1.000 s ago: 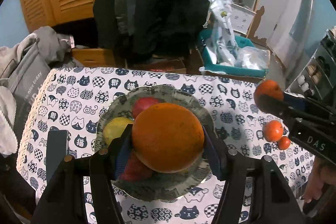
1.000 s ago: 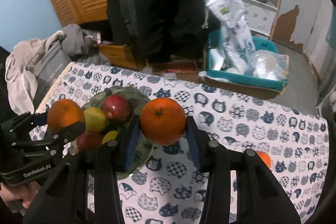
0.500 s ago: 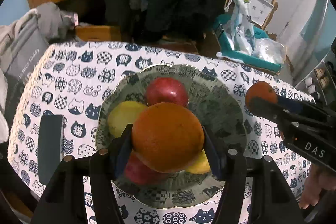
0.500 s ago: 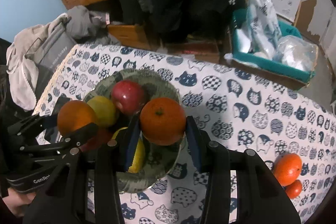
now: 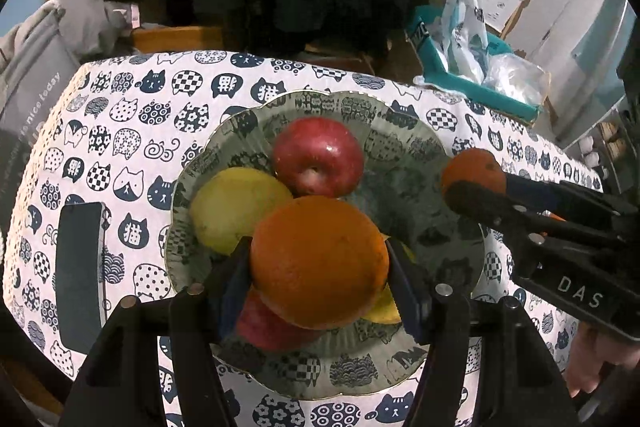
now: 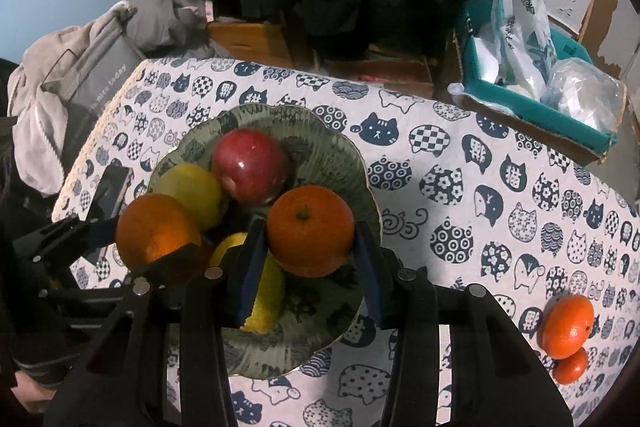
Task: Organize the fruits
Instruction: 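Open both tools to release the two oranges into the bowl, then withdraw both tools from the bowl toward the last two oranges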
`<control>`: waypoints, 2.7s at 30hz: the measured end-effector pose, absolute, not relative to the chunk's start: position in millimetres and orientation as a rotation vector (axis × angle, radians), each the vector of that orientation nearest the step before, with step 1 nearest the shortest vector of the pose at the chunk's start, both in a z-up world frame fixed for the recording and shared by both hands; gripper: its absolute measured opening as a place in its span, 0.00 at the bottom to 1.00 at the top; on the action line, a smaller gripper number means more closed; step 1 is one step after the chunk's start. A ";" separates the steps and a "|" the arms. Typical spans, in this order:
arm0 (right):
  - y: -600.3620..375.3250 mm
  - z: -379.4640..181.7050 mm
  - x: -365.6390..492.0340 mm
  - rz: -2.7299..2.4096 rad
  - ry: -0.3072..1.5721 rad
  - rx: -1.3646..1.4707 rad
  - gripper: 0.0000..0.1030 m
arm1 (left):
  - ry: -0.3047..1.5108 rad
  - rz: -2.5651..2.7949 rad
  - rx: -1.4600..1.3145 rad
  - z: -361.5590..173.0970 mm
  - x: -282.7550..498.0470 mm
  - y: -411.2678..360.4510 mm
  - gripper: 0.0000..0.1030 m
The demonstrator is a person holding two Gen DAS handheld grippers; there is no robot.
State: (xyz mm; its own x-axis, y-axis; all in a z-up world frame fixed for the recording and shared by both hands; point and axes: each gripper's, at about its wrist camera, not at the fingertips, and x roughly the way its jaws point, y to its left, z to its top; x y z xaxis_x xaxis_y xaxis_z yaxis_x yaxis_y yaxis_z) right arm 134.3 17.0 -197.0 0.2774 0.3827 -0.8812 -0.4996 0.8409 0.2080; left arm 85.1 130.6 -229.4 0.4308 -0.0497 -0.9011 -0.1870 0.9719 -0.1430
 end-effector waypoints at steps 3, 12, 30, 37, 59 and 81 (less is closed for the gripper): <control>18.9 -198.0 135.4 0.594 1.152 -0.113 0.41 | 1.123 0.086 -0.219 -229.4 83.5 129.3 0.65; 22.8 -207.1 137.5 0.615 1.204 -0.078 0.43 | 1.101 0.098 -0.213 -220.9 74.4 134.0 0.78; 1.1 -158.9 119.6 0.533 1.053 -0.183 0.54 | 1.030 0.079 -0.221 -181.6 57.1 122.2 0.79; -26.2 -130.3 108.6 0.460 0.970 -0.222 0.61 | 0.982 0.047 -0.185 -159.8 50.8 102.5 0.84; -132.4 -62.4 65.0 0.320 0.822 -0.152 0.74 | 0.818 -0.015 -0.077 -88.6 24.4 39.2 0.97; -257.3 -76.0 48.1 0.141 0.865 -0.084 0.74 | 0.859 -0.132 0.041 -92.4 45.0 -50.2 0.99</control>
